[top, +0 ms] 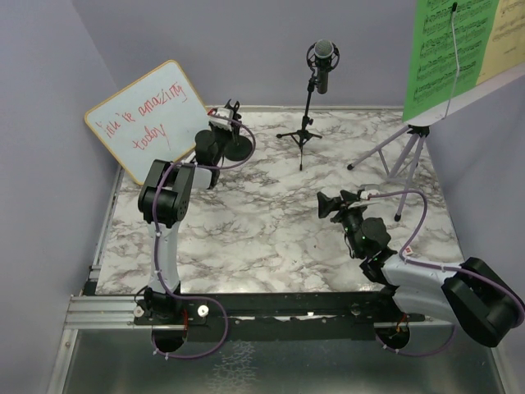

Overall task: Pack up the instrument practice props
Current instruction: Move the microphone stand to the center of the board, then move the microphone stand with the microphone to the center of the board.

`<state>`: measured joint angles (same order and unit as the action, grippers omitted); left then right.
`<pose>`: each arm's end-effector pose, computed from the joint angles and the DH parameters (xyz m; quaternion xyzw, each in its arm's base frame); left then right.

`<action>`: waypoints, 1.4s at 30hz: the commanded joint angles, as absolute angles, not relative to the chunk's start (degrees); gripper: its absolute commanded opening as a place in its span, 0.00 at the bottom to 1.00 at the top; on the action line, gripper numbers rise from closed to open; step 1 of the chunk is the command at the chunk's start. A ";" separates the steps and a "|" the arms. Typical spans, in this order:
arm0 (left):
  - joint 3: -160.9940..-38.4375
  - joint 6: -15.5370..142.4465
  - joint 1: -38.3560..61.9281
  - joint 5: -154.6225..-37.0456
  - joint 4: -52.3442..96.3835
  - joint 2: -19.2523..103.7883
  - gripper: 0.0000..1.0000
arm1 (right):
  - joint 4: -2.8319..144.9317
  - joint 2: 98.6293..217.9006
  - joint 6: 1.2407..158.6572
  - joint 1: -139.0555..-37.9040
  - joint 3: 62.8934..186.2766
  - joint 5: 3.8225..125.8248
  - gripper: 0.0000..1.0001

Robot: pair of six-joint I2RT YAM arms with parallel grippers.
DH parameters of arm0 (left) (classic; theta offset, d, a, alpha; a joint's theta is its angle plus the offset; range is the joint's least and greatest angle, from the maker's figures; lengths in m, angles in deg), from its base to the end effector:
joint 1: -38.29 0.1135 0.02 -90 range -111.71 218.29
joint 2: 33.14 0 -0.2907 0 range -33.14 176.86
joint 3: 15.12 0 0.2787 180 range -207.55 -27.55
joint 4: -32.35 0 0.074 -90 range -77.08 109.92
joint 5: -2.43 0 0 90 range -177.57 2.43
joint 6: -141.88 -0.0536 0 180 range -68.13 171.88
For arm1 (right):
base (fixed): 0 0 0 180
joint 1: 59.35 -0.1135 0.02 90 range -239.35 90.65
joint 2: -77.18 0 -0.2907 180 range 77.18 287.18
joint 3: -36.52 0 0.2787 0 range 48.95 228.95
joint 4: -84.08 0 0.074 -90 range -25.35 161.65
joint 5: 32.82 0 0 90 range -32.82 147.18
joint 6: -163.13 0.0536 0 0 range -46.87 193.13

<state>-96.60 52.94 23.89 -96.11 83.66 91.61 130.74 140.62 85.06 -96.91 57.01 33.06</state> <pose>0.4962 -0.1356 0.1791 0.1318 0.6430 -0.1496 0.7394 0.1851 0.1147 0.1916 0.0003 0.6859 0.1689 0.7078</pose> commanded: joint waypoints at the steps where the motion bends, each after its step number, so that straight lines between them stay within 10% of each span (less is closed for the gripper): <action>1: -99.96 52.23 25.94 -97.83 81.17 92.40 0.00 | 131.41 141.43 83.98 -97.29 58.11 33.47 0.79; 14: -100.32 53.07 26.72 -99.35 77.57 89.67 0.66 | 124.48 141.79 86.14 -97.24 62.86 36.46 0.86; 26: -79.29 69.22 26.66 -97.67 77.11 68.38 0.77 | 114.70 155.01 77.80 -96.27 81.36 37.85 0.96; 42: -79.24 63.24 27.83 -88.18 17.88 26.23 0.97 | 114.06 175.65 77.45 -83.40 105.11 49.41 0.94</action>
